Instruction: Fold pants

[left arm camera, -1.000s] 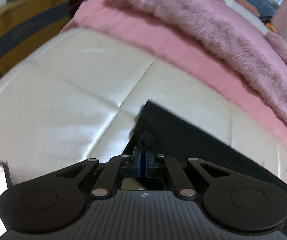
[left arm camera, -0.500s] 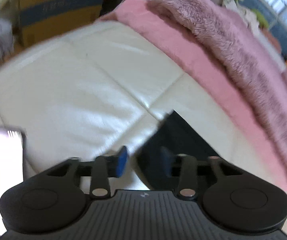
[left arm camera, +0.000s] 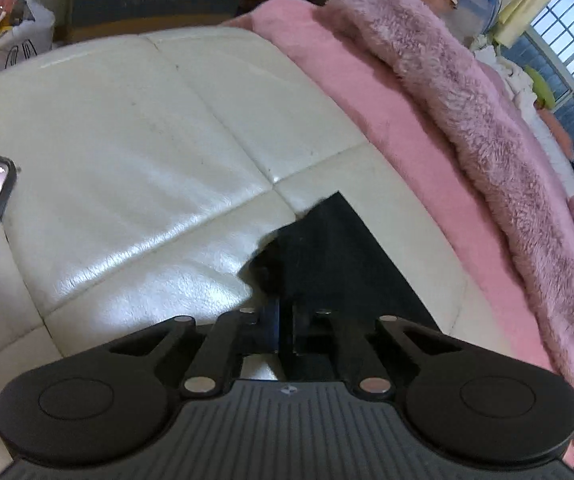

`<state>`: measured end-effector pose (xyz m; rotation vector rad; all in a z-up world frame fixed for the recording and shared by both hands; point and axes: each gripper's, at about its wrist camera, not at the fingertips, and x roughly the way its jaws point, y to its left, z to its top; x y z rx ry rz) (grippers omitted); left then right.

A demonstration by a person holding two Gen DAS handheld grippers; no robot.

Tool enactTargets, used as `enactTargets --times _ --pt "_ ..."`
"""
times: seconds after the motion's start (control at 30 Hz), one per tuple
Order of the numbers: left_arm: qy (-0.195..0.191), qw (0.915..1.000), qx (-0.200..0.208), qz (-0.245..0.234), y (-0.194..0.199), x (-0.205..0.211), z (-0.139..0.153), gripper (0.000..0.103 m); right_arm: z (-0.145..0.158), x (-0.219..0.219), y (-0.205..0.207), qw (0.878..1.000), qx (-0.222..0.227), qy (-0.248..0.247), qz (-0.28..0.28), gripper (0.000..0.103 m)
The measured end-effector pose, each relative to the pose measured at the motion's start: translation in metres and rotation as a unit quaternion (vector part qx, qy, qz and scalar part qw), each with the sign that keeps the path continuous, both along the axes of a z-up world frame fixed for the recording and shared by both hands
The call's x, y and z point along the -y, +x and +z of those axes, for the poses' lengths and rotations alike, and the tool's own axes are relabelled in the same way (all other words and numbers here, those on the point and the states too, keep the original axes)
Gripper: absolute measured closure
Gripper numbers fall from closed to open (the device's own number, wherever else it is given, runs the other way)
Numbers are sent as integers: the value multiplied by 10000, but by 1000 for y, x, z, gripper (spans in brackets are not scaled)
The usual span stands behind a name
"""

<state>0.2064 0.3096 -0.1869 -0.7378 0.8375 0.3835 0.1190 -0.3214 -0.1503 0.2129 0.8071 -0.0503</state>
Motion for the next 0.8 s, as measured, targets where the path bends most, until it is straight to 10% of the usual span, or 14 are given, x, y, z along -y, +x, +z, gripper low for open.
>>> enactTargets --times 0.5,0.8 --pt "1182 9894 838 -125 -25 -30 111 99 -18 -98 -2 9794 -775 393 1823 97" --pt "2462 9326 1831 -1898 -37 143 173 99 2 -75 -15 9860 -328 632 1511 97"
